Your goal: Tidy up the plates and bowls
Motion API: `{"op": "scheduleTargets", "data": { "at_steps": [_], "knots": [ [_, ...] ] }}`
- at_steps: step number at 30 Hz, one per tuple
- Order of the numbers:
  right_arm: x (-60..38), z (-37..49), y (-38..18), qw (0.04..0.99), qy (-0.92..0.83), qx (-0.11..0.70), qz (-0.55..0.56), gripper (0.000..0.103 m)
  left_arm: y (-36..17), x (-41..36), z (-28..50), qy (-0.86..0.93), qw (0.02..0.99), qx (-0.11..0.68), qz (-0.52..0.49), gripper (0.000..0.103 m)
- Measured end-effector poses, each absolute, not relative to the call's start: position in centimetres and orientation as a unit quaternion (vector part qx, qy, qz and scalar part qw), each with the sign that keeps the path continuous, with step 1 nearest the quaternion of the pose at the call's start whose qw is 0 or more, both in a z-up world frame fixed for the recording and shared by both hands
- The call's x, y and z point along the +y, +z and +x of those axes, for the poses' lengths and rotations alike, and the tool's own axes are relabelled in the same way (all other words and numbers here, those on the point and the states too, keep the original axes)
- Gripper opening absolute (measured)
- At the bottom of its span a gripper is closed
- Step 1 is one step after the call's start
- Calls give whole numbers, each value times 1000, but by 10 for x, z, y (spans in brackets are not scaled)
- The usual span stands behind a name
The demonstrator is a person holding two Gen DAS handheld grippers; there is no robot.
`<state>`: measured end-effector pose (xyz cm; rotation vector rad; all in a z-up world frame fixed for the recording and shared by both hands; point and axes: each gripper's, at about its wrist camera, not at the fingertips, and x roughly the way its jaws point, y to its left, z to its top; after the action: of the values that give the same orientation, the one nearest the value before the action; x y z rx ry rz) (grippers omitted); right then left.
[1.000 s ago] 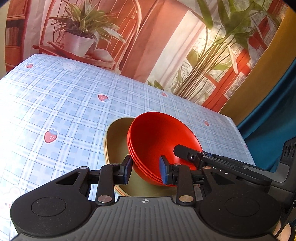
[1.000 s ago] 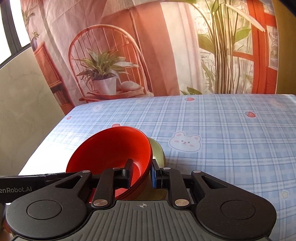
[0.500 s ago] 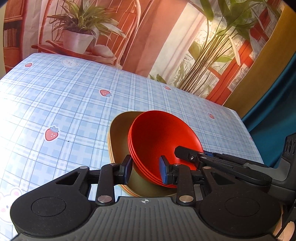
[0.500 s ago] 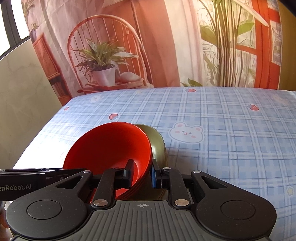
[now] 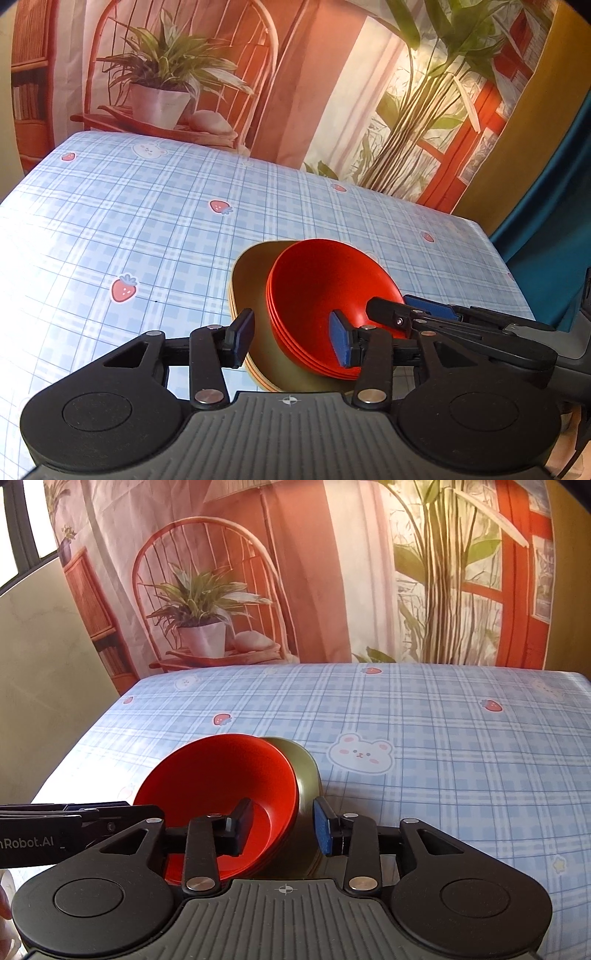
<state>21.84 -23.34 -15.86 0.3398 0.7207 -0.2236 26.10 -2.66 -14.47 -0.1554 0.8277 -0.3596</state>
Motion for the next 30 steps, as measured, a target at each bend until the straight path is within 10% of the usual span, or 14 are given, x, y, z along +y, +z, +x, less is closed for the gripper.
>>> {"op": "scheduleTargets", "data": {
  "at_steps": [18, 30],
  "knots": [
    [-234, 183, -135, 919, -140, 334, 157, 103, -113, -25, 236, -144, 919, 368, -21, 99],
    [-223, 154, -89, 927, -178, 307, 122, 103, -66, -20, 196, -95, 944, 314, 20, 103]
  ]
}}
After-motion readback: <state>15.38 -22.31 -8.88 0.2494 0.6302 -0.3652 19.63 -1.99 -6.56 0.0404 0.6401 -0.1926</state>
